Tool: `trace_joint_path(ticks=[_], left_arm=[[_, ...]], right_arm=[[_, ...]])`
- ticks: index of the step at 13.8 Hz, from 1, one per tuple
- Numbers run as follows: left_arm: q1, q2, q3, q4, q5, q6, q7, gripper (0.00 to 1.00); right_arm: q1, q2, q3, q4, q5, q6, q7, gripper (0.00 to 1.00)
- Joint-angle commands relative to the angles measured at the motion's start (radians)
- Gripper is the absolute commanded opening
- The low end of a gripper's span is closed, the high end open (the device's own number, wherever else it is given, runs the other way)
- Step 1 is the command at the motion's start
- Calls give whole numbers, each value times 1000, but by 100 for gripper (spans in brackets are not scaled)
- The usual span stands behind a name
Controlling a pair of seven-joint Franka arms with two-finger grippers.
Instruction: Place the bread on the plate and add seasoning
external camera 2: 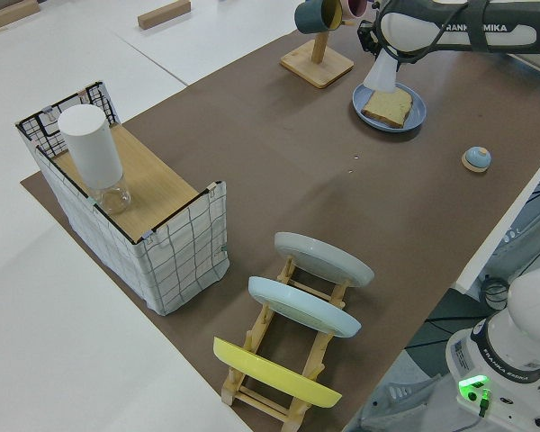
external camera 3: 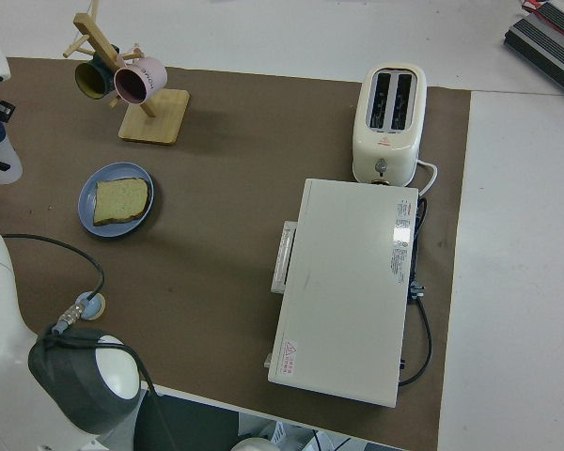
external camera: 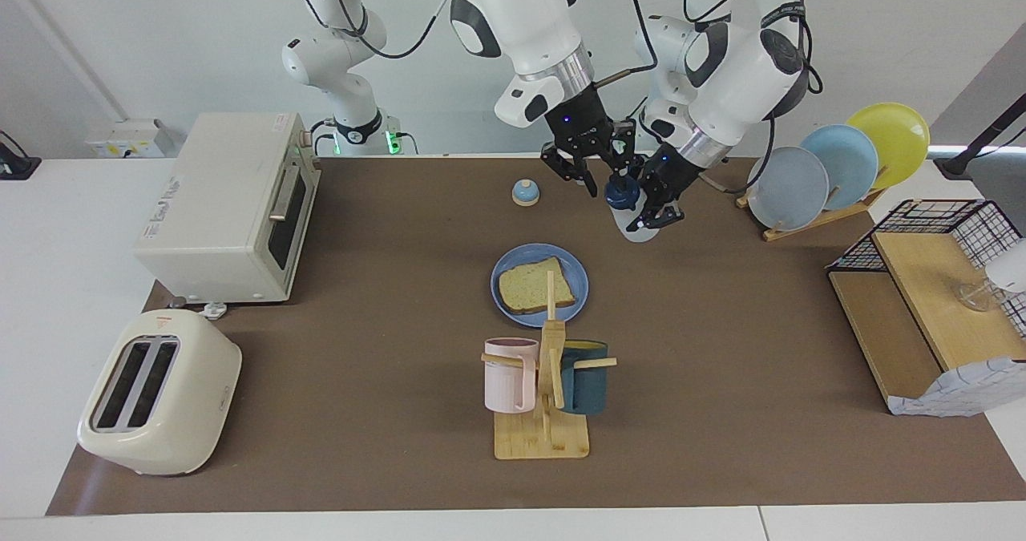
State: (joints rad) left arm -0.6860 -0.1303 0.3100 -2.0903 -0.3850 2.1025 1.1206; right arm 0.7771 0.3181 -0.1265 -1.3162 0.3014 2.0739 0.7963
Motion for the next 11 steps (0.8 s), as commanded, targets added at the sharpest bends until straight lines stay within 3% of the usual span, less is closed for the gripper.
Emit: trace_joint_path(ticks=[1,11], left_arm=[[-12,-34,8,-30,-17,22,-15,0],[-12,-35,8,-30,-15,21,-21,0]], right_arm=[[-7,-13,8,-2,-15,-24,-5,44],[16,-13,8,0,-15,-24,15,40]])
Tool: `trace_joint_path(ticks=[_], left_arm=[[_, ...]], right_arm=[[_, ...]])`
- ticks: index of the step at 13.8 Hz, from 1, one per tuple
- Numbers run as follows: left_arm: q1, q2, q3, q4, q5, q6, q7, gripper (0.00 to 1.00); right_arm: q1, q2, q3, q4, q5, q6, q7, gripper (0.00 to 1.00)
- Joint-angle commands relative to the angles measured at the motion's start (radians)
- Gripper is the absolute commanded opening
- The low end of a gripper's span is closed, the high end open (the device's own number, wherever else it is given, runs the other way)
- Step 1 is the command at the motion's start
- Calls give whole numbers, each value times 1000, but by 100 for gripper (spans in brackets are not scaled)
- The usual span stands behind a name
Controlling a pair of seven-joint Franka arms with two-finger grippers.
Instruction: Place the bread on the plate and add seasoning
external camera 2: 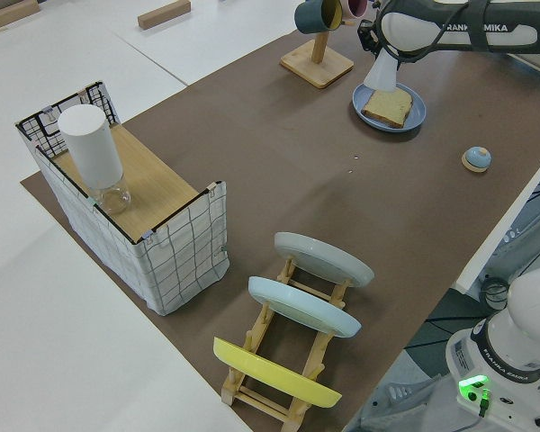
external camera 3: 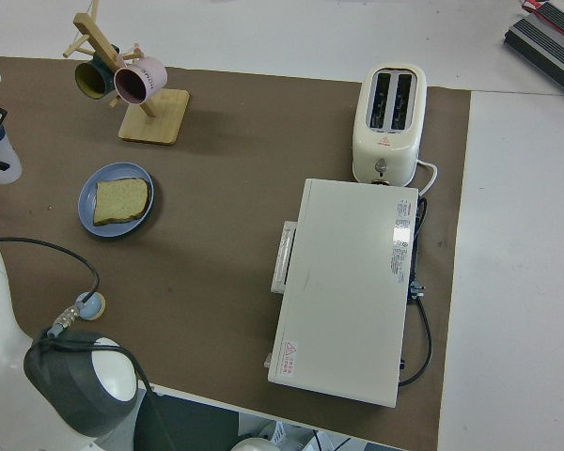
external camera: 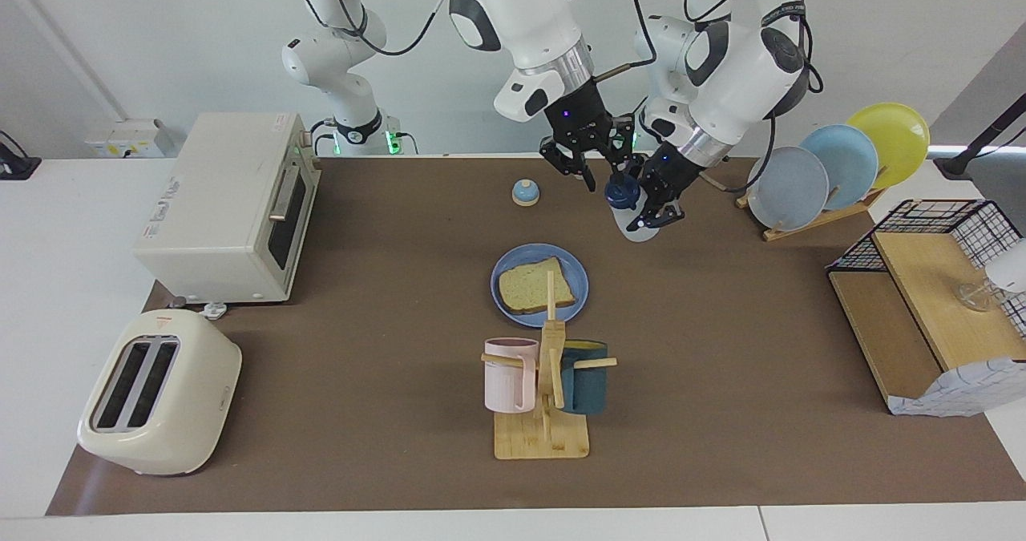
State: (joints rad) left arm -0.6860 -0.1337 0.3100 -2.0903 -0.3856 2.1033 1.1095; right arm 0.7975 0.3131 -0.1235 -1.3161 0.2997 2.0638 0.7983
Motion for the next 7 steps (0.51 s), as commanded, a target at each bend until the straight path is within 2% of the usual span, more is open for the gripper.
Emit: trace_joint_path(ticks=[1,7], left_arm=[[-12,-32,8,-30,-16,18,-10,0],[-12,-32,8,-30,-15,18,-11,0]], right_arm=[[-4,-9,5,0,-13,-14,13,40],[-9,-3,4,29,-14,-22,12,40]])
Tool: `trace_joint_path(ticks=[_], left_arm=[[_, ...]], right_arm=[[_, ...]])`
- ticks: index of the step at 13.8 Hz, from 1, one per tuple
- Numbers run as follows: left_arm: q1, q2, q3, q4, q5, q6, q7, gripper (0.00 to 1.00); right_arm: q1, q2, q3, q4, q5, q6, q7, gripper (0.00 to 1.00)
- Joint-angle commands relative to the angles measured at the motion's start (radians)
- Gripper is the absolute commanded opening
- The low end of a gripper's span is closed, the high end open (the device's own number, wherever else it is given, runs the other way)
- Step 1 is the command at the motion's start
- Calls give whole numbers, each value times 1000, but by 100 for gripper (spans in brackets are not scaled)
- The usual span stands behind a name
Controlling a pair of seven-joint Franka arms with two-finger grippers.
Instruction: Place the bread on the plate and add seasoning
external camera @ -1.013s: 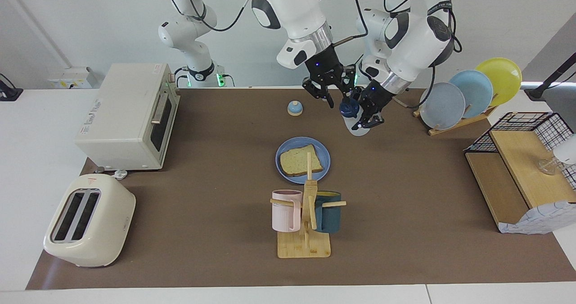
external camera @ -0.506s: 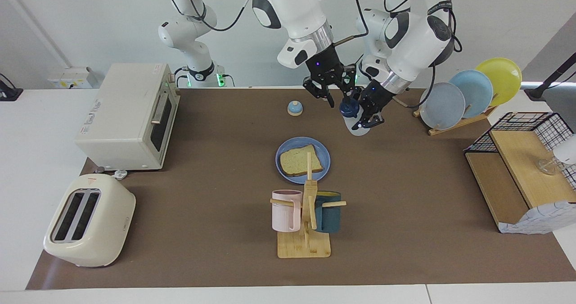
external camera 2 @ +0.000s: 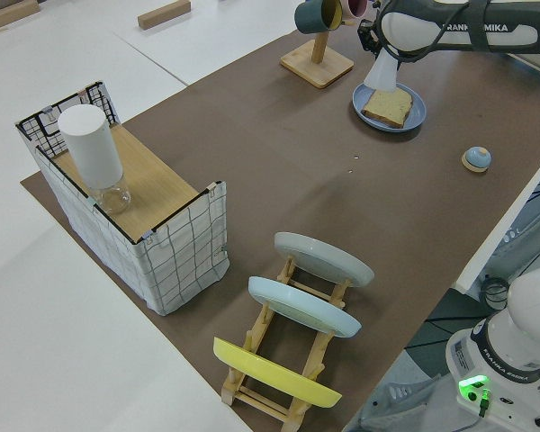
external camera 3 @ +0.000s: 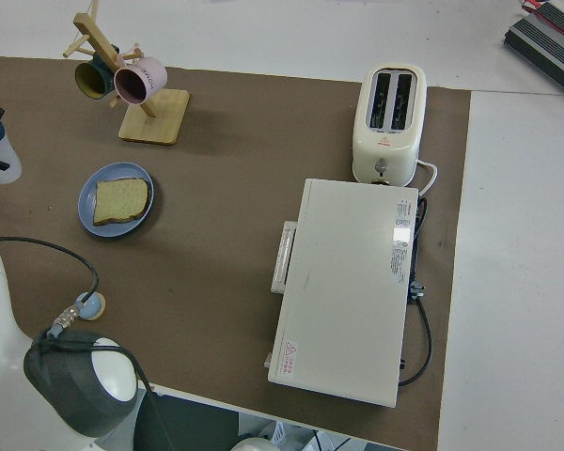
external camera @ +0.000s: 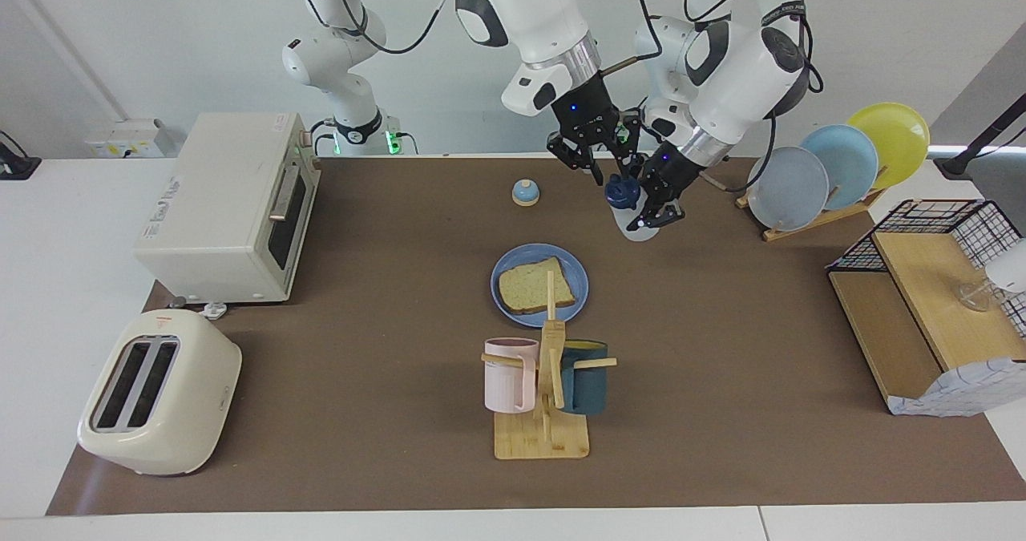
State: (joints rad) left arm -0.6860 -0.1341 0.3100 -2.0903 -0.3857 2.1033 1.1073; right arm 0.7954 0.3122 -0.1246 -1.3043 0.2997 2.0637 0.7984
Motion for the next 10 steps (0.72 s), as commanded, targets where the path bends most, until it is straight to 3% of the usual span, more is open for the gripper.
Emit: trace_joint_path(ticks=[1,10], left_arm=[[-12,-32,8,-30,-15,18,-9,0],[-12,-33,8,-31,-15,20,-9,0]], right_arm=[[-7,-1,5,17,-14,-22,12,39],[-4,-4,6,16,-27,-14,10,36]])
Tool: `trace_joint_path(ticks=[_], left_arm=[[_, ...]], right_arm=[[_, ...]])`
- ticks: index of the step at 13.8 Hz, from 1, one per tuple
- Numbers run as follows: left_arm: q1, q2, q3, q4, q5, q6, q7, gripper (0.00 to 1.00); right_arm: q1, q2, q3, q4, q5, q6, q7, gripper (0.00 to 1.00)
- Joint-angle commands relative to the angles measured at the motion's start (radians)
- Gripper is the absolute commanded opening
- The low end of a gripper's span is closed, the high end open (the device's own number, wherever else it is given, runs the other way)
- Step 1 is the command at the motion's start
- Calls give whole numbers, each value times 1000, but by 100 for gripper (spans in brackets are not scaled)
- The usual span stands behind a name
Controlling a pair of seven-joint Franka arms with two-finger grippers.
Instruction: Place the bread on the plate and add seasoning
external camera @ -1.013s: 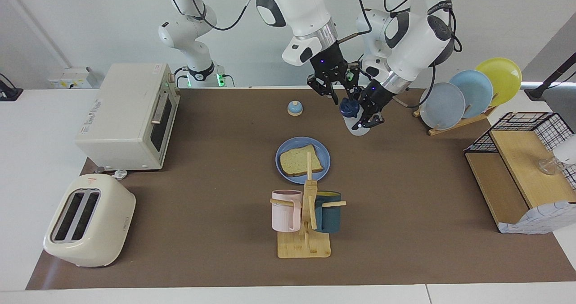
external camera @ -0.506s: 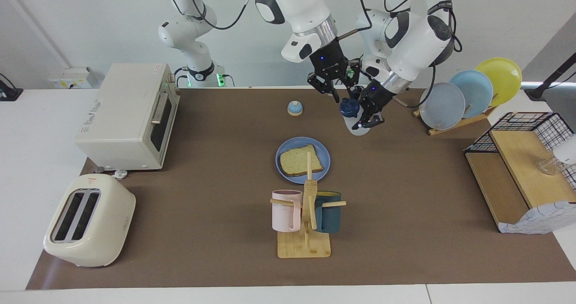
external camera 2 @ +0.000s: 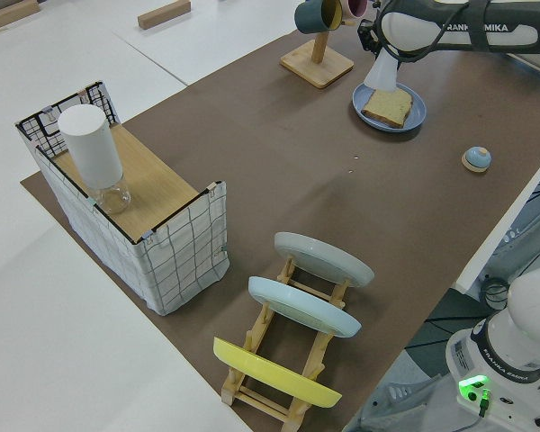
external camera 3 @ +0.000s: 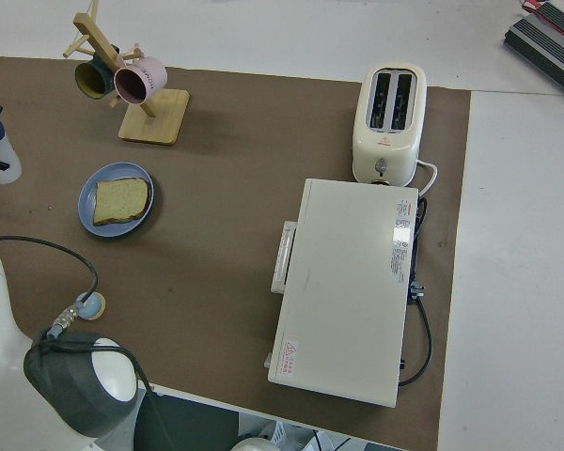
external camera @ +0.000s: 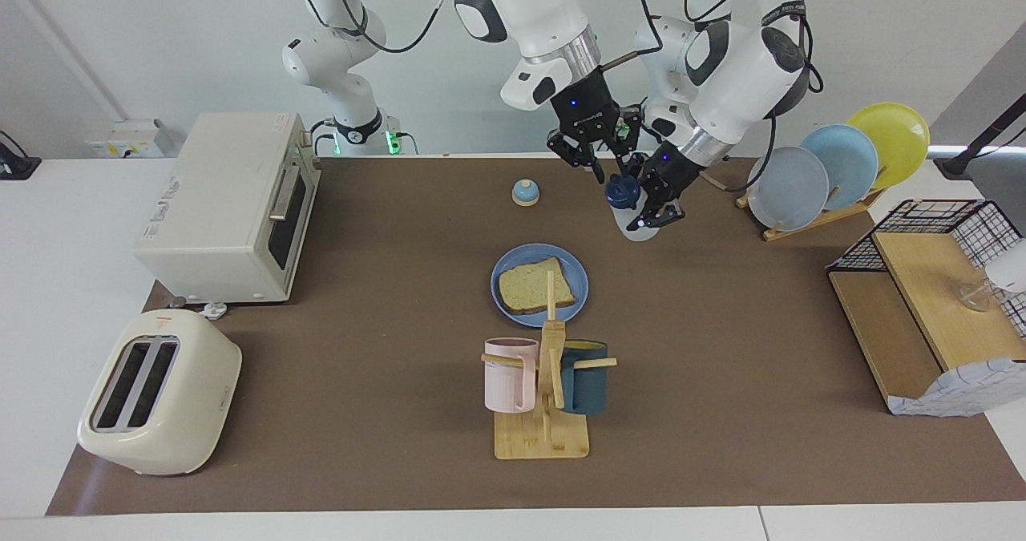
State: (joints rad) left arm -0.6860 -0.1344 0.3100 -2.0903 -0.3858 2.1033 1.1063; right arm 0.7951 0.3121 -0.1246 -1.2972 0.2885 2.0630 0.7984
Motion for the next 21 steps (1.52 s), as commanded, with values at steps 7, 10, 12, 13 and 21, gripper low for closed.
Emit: trace_joint_path(ticks=[7,10,12,13,21], left_arm=[[-12,-33,8,-31,-16,20,-14,0],[-12,-33,8,-31,-15,20,-19,0],[-12,-33,8,-31,-16,20,-20,0],[-12,-33,8,-31,-15,20,-20,0],[-12,-33,8,-31,-15,21,-22,0]], right_arm=[[-4,-4,5,9,-14,3,9,29],[-5,-2,5,6,-14,15,5,29],[-5,-2,5,-2,-14,28,4,29],[-5,-2,5,-4,-14,28,2,29],[-7,2,5,-8,-15,31,-4,22]])
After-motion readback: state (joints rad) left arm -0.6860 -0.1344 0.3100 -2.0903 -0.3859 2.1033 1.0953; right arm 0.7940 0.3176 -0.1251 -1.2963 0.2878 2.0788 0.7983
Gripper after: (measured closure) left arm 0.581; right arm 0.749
